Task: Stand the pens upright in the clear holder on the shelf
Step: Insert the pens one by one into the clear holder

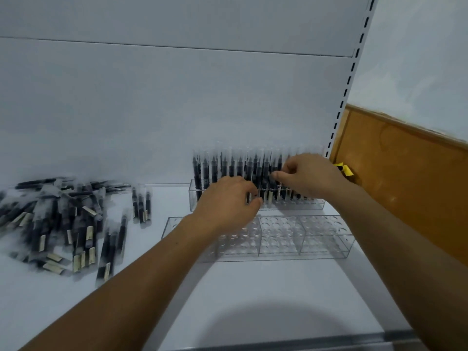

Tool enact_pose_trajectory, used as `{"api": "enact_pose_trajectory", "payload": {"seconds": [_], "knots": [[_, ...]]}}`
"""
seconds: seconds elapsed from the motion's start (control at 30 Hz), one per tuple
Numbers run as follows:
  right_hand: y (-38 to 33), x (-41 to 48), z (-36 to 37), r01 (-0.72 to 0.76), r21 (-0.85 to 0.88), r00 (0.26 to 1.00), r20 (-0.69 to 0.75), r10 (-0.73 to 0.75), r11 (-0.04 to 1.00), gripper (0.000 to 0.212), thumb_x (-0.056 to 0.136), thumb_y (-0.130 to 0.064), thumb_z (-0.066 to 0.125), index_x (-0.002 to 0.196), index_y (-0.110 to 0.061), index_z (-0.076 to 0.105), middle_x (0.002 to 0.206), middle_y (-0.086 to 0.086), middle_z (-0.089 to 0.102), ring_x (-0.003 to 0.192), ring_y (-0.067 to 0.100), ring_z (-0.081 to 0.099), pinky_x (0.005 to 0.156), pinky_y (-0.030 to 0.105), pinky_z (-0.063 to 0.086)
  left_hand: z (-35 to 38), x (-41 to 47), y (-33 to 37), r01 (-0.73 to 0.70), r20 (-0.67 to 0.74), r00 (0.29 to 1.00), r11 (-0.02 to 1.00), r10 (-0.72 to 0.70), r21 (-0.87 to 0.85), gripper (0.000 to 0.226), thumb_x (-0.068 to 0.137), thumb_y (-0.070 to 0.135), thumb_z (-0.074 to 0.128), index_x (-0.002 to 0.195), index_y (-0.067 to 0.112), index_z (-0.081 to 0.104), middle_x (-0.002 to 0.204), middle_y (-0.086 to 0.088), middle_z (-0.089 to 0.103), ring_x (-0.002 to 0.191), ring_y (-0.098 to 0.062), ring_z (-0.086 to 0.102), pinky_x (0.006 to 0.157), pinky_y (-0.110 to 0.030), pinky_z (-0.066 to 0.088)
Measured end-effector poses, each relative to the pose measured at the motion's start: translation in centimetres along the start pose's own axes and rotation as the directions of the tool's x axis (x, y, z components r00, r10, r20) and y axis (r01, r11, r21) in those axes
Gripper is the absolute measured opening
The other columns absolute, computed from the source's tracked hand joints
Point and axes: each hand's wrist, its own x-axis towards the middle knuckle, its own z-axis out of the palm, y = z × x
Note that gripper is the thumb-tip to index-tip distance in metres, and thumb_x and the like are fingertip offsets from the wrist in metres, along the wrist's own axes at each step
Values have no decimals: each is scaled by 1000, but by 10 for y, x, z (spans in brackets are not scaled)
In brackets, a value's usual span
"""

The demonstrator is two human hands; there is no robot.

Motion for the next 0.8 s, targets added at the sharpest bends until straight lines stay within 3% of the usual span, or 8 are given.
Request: {"api": "enact_pose_trajectory", "payload": {"seconds": [0.1, 0.27, 0.43, 0.57, 0.67, 0.73, 0.8], "knots": [[-14, -7, -5, 40, -13, 997, 61, -39, 999, 39, 94, -50, 53, 69, -21, 58, 67, 0, 59, 62, 15, 54, 58, 28, 42, -14, -1, -3, 7, 36, 999, 1000, -6, -7, 37, 96, 49, 45, 123, 28, 60, 124, 6, 60, 111, -15, 54, 93, -37, 47], [-68, -11, -2, 163, 88, 967, 185, -176, 983, 31, 95, -48, 55, 75, -26, 62, 67, -7, 59, 62, 10, 53, 56, 26, 40, -44, -30, -54, 145, -67, 986, 986, -151, -88, 31, 96, 44, 48, 121, 31, 61, 121, 12, 62, 107, -10, 57, 90, -30, 46], [-137, -3, 21, 304, 194, 912, 224, -344, 933, 26, 95, -46, 54, 101, -26, 68, 89, -12, 65, 82, 8, 59, 73, 27, 48, -57, -95, -138, 354, -190, 913, 933, -361, -71, 34, 96, 38, 51, 127, 25, 59, 131, 7, 59, 121, -14, 51, 99, -29, 38], [-195, 14, 48, 368, 162, 873, 279, -400, 916, 30, 96, -45, 52, 110, -23, 67, 108, -4, 68, 97, 16, 62, 85, 33, 51, -45, -127, -167, 385, -213, 905, 922, -369, 38, 36, 95, 41, 49, 122, 20, 63, 120, 4, 64, 115, -18, 55, 97, -33, 43], [-228, 33, 71, 373, 56, 876, 307, -371, 926, 37, 95, -44, 52, 91, -11, 70, 91, 4, 70, 85, 23, 64, 74, 32, 52, -39, -131, -175, 335, -268, 914, 939, -306, 71, 37, 92, 42, 42, 99, 17, 68, 92, 3, 66, 91, -18, 60, 80, -37, 49], [-243, 41, 83, 351, 19, 883, 327, -337, 936, 45, 94, -47, 52, 66, -11, 59, 67, 3, 62, 65, 20, 60, 65, 29, 49, -37, -130, -178, 324, -289, 912, 943, -290, 77, 33, 92, 40, 43, 93, 18, 67, 86, 5, 63, 84, -16, 57, 76, -38, 48], [-254, 44, 91, 335, -23, 888, 341, -308, 942, 47, 93, -48, 53, 60, -15, 48, 62, 0, 53, 61, 19, 54, 68, 29, 49, -35, -129, -180, 307, -303, 913, 949, -274, 69, 31, 93, 39, 43, 92, 19, 66, 84, 7, 61, 82, -13, 54, 75, -37, 47]]}}
